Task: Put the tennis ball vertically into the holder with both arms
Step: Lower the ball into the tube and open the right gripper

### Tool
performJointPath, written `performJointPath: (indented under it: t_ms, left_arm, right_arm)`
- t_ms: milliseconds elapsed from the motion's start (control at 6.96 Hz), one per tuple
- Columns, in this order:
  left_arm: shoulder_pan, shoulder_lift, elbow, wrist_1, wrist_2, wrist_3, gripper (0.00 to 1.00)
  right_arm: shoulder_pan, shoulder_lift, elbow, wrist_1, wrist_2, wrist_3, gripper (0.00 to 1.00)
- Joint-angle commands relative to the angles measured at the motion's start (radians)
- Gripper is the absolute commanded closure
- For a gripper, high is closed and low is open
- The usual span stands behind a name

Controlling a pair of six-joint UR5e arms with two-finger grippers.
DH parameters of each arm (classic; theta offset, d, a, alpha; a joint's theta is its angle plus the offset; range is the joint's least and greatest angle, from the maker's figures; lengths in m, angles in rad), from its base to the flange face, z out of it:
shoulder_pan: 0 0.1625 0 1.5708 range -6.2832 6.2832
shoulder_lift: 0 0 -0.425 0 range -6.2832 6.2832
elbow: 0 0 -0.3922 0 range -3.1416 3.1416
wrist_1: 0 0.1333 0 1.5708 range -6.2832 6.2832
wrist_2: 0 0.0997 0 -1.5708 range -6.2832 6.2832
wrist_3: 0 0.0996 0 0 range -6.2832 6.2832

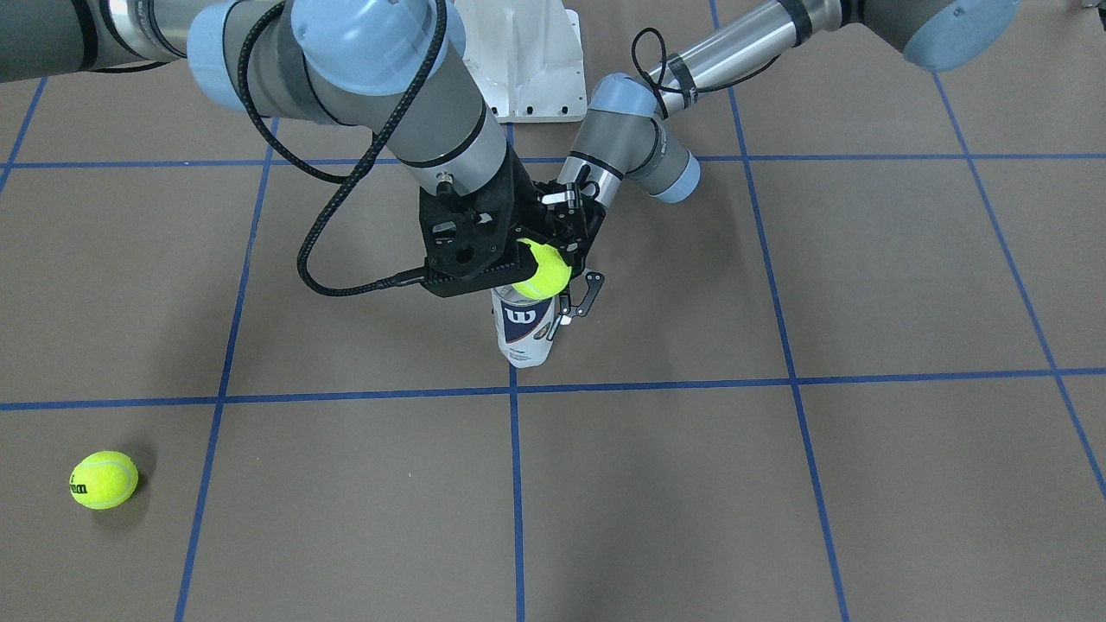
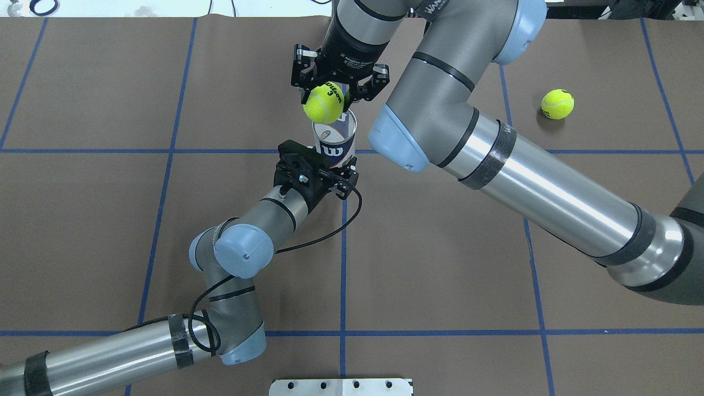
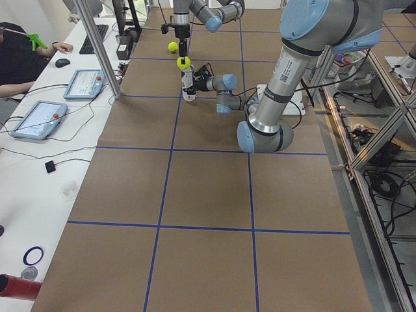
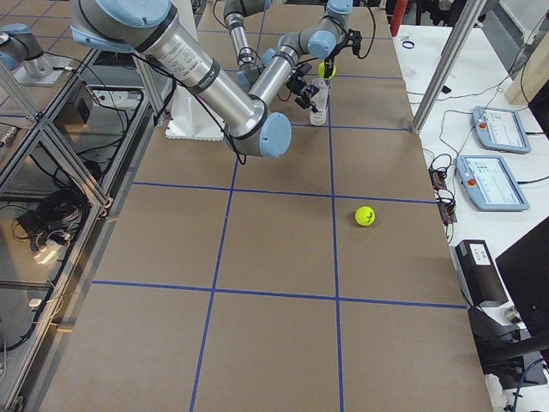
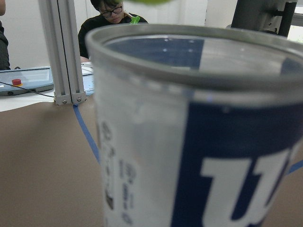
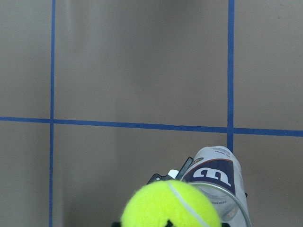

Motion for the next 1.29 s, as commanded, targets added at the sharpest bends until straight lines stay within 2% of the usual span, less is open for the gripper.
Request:
performJointPath:
  t_ms: [0, 431, 575, 719, 1150]
  left_arm:
    - [-0.005, -0.001, 0.001, 0.0, -0.001, -0.001, 0.2]
    - [-0.011, 0.0, 0.003, 0.0, -0.003, 0.001, 0.2]
    - [-0.011, 0.0, 0.003, 0.0, -0.003, -0.001, 0.2]
    - [-0.011, 0.0, 0.003, 0.0, -0.004, -0.001, 0.2]
    - [-0.013, 0.0, 0.003, 0.0, -0.004, 0.001, 0.2]
  right_arm:
    - [0.0, -0.009, 0.008, -0.002, 0.001, 0.001, 1.0]
    - [0.002, -0.032, 0.035, -0.004, 0.001, 0.001, 1.0]
    - [0.002, -0.032, 0.034, -0.004, -0.002, 0.001, 0.42]
    - [0.002, -0.029, 0.037, -0.004, -0.023, 0.001, 0.01]
    - [0.002, -0.025, 0.037, -0.004, -0.023, 0.003, 0.01]
